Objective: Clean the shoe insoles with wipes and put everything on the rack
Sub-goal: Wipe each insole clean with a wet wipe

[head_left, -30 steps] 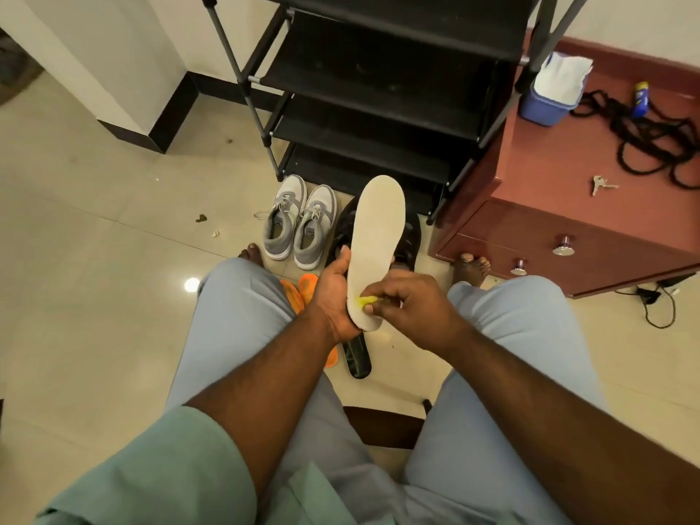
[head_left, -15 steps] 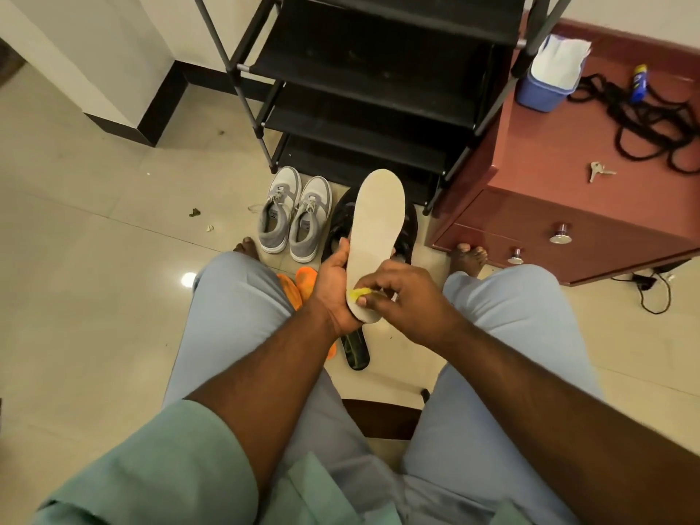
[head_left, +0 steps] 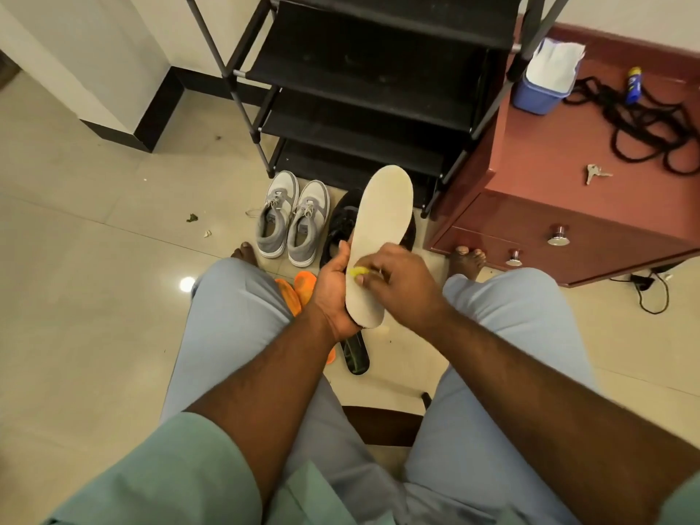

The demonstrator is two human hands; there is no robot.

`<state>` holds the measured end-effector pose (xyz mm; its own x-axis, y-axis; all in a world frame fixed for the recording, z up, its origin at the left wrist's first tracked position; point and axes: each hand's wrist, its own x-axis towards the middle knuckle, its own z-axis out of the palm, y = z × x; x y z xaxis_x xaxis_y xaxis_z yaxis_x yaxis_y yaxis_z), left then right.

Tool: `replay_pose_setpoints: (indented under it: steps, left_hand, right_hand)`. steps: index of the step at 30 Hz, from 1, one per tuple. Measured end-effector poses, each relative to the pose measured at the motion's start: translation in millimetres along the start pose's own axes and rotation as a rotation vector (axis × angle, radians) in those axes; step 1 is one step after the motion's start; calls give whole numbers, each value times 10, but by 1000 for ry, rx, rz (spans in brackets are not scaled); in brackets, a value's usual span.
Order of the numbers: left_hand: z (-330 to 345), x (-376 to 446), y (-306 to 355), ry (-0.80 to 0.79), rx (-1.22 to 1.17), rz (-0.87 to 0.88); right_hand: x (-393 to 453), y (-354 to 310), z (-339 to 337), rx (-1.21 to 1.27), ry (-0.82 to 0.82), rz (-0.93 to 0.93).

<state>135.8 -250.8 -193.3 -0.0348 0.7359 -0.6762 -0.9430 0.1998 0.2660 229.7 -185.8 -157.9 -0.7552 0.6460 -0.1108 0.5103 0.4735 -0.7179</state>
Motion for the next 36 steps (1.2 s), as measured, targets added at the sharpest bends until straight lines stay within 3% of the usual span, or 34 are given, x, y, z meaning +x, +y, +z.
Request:
replay_pose_setpoints:
  steps: [5,10,14,19,23,31,36]
  left_hand:
    - [2,16,12,5,-5,-29]
    - [56,-14,-40,-18,104,-13]
    - [18,10,23,-19,45,6]
    - [-15,98,111,27,-48,20]
    - [-64,155,199,106,-76,73]
    - [-54,133,216,111,-80,129]
    - [-61,96,239,108,-66,105]
  right_hand:
    - [-167,8,-19,-55,-40,-106]
    - [447,106,-169,-147,143,61]
    - [419,8,-98,-36,92,106]
    - [-180,-71,35,144,-49,-82]
    - [-285,70,-11,-32,-157,-239]
    - [-253,-97,102,-98,-87,-328]
    - [-234,166,-16,-110,-55,-251]
